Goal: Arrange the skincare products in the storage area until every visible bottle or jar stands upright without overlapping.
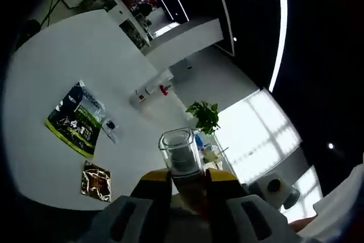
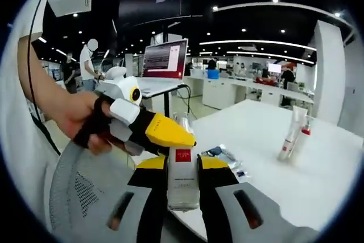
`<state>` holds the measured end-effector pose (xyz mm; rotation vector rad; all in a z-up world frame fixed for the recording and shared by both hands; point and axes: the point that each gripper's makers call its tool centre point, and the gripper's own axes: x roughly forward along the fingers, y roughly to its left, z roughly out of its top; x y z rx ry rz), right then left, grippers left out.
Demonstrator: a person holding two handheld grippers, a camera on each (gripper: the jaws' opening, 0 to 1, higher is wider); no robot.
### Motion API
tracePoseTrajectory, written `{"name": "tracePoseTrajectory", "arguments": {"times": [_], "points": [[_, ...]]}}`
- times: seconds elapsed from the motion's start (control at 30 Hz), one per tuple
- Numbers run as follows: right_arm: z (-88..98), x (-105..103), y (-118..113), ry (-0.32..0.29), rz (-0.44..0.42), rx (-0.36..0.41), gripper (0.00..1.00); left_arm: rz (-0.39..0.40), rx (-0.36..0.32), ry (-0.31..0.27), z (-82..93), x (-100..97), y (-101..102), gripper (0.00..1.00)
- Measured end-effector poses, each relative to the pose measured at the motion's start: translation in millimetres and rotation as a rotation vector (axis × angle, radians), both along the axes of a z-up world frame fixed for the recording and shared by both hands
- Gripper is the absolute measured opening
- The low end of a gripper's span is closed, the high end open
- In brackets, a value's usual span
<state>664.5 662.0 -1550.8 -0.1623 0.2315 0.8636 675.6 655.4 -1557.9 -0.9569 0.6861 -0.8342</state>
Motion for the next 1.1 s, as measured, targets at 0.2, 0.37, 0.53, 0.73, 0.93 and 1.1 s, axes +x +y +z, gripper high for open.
{"name": "tracePoseTrajectory", "arguments": {"times": [0.2, 0.37, 0.53, 0.73, 0.93, 1.1], "points": [[7.8, -2.3, 5.6, -0.026, 0.02, -0.021, 0.18, 0.017, -0.017, 0.035, 8.2, -4.2, 3.5, 0.24], [-0.8, -9.9, 8.1, 0.008, 0.067, -0.077, 0.19, 0.018, 0.029, 0.034, 8.2, -10.3, 6.9, 0.22], [-7.3, -14.2, 9.7, 0.067, 0.101, -0.112, 0.28, 0.049, 0.043, 0.015, 16.5, 3.9, 23.5, 0.21], [-15.7, -3.0, 3.9, 0.173, 0.05, -0.124, 0.2, -0.021, 0.151, -0.078, 22.3, 7.5, 23.8, 0.21], [-10.1, 4.8, 10.0, 0.208, 0.027, -0.066, 0.18, -0.001, 0.172, -0.154, 30.7, 18.5, 22.6, 0.21], [-6.2, 8.6, 10.6, 0.207, 0.006, -0.035, 0.17, 0.004, 0.143, -0.207, 34.9, 22.9, 22.0, 0.22]]}}
